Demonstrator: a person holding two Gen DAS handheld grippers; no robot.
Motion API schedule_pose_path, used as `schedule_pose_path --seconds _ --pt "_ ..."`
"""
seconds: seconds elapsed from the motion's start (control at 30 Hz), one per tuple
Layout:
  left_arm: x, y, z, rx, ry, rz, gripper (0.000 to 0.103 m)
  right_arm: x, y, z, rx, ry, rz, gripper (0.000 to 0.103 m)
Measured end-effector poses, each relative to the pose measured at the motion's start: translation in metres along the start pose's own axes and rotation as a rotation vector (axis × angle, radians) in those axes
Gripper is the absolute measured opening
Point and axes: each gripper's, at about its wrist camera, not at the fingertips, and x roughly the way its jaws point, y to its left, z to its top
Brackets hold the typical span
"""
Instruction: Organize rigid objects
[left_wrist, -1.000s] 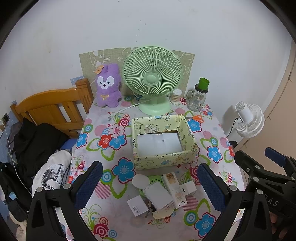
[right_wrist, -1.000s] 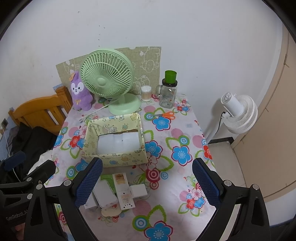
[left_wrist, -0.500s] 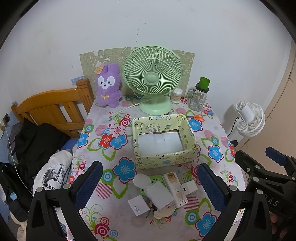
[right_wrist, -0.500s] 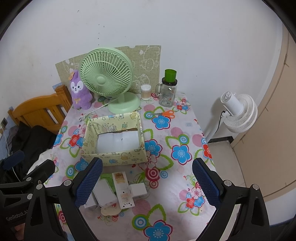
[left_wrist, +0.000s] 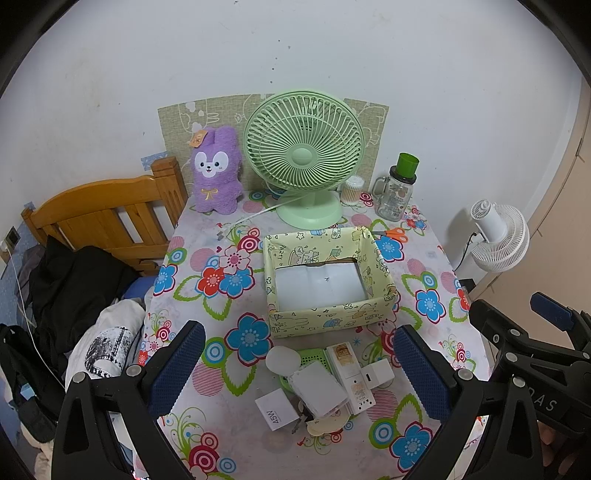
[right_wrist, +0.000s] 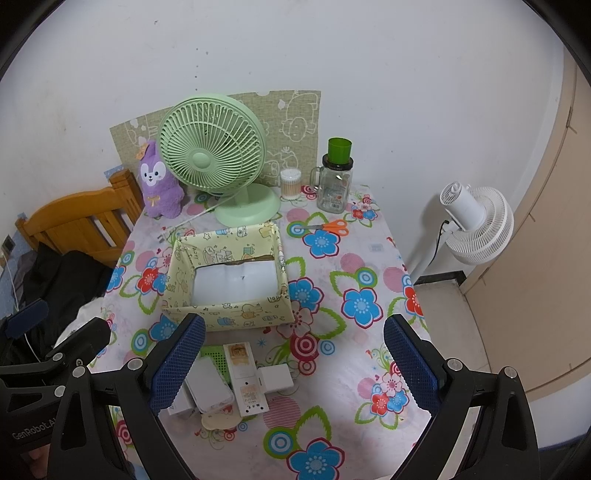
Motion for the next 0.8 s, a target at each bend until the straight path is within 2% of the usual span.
schedule_pose_path --seconds 0.8 --pt "0.0001 -0.0019 -0.0001 0.002 0.0 0.003 0.103 0.0013 0.0007 -0.0005 0.0 0.002 -0.002 0.099"
